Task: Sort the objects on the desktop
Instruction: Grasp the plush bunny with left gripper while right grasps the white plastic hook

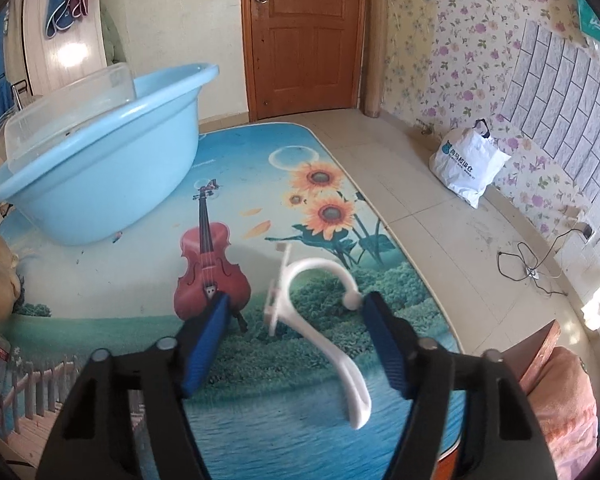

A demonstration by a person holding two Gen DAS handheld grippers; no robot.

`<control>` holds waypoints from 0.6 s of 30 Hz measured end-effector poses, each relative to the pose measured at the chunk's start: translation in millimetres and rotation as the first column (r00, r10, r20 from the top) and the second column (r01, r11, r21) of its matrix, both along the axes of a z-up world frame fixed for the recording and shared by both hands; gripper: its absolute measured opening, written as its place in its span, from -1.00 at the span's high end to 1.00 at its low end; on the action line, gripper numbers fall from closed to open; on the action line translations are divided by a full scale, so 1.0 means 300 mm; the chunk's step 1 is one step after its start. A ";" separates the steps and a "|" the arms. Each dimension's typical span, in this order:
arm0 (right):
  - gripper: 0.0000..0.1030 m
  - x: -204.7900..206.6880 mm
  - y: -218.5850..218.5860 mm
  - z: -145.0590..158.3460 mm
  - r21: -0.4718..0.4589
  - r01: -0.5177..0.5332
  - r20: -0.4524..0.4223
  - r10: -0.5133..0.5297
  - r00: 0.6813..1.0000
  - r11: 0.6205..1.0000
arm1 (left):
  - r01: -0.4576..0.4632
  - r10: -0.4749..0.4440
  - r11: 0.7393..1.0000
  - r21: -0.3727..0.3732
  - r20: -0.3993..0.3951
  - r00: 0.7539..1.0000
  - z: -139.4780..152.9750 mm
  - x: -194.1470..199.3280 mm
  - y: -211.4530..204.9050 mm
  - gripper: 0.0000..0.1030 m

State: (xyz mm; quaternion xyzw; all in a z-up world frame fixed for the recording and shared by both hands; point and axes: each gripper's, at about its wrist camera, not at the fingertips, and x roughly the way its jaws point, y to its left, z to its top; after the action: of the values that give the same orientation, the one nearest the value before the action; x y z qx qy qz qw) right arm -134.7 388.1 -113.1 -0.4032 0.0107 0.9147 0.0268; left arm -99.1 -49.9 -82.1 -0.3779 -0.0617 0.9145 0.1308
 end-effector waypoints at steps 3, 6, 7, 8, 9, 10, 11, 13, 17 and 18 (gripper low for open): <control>0.09 0.003 0.009 0.004 -0.029 -0.005 0.002 0.005 1.000 1.000 | -0.001 0.002 1.000 0.016 -0.004 1.000 0.015 0.015 -0.018 -0.56; 0.42 0.018 0.008 0.011 -0.039 -0.018 -0.009 0.017 1.000 0.999 | -0.023 0.023 1.000 0.001 -0.034 0.999 0.047 0.032 -0.033 -0.29; 0.66 0.022 0.003 0.017 -0.032 -0.022 -0.012 0.022 1.000 0.999 | -0.018 0.018 1.000 0.006 -0.033 0.999 0.052 0.033 -0.037 -0.29; 0.66 0.023 0.001 0.021 -0.034 -0.026 -0.013 0.026 1.000 0.999 | -0.015 0.015 1.000 0.004 -0.037 0.999 0.055 0.035 -0.039 -0.29; 0.66 0.025 -0.001 0.026 -0.042 -0.034 -0.017 0.033 0.999 0.999 | -0.016 0.016 1.000 -0.005 -0.038 0.999 0.054 0.036 -0.037 -0.29; 0.67 0.029 -0.004 0.031 -0.044 -0.039 -0.023 0.038 0.999 0.998 | -0.015 0.014 1.000 -0.014 -0.031 0.999 0.048 0.035 -0.035 -0.29; 0.68 0.034 -0.009 0.037 -0.042 -0.047 -0.030 0.045 0.999 0.998 | -0.013 0.013 1.000 -0.021 -0.022 1.000 0.040 0.034 -0.031 -0.29; 0.70 0.038 -0.015 0.045 -0.040 -0.053 -0.040 0.052 0.998 0.998 | -0.019 0.018 1.000 -0.024 -0.026 0.999 0.035 0.040 -0.028 -0.29; 0.71 0.051 -0.026 0.059 -0.036 -0.070 -0.053 0.068 0.996 0.997 | -0.028 0.027 1.000 -0.010 -0.021 0.999 0.032 0.034 -0.040 -0.38; 0.75 0.051 -0.028 0.059 -0.036 -0.073 -0.054 0.071 0.996 0.997 | -0.028 0.028 1.000 -0.007 -0.019 0.999 0.031 0.031 -0.041 -0.43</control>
State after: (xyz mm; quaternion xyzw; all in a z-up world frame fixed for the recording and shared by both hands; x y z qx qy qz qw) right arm -119.5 379.8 -95.3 -0.3796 0.0140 0.9250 -0.0143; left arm -89.7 -62.2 -72.9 -0.3687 -0.0624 0.9200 0.1172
